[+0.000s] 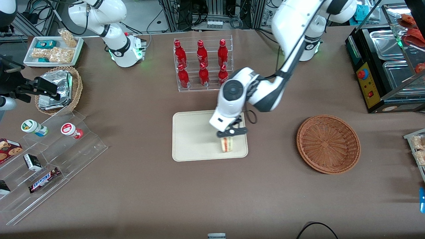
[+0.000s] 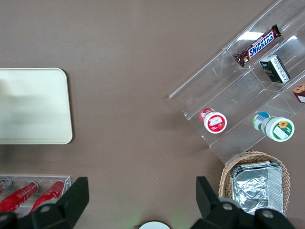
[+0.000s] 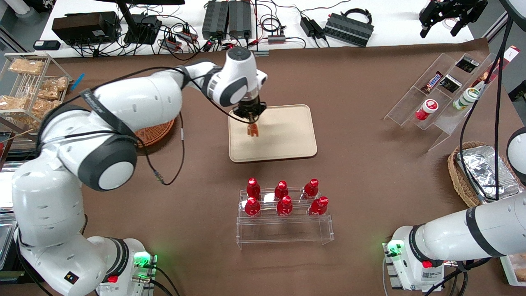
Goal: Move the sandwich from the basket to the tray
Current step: 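Carry the sandwich with the left gripper over the white tray, then lower the sandwich onto the tray and open the left gripper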
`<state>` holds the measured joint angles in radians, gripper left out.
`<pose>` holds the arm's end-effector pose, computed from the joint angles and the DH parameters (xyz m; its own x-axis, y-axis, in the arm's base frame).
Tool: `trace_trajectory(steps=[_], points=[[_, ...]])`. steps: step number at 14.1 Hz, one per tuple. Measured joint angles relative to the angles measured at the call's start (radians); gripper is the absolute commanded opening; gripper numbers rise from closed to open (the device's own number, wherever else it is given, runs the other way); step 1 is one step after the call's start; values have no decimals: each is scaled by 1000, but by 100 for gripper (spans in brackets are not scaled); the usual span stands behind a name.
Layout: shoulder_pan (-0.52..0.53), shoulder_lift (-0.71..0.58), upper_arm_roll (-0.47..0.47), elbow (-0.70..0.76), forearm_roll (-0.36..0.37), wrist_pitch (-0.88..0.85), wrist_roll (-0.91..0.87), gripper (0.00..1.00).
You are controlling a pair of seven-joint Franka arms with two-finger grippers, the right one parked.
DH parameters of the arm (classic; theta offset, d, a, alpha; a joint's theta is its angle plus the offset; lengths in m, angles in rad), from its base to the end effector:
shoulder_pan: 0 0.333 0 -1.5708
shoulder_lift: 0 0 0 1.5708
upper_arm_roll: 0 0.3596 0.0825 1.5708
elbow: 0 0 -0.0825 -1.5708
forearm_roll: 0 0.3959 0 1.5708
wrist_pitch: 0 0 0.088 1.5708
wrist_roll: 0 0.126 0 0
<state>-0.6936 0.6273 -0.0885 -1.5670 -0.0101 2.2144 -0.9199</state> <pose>0.5303 -0.5133 0.2888 0.9866 0.1594 -0.0347 0.1611 -0.9855 0.0536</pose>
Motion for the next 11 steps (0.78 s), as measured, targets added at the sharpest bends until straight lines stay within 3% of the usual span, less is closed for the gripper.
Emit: trace_trajectory(steps=[4, 5, 6, 7, 11], points=[[-68, 103, 1, 104, 0, 4, -70, 0], [-74, 118, 1, 123, 0, 4, -84, 9], [-76, 129, 1, 136, 0, 4, -90, 41], [-76, 137, 1, 144, 0, 4, -93, 99], [-75, 141, 1, 169, 0, 7, -98, 100]])
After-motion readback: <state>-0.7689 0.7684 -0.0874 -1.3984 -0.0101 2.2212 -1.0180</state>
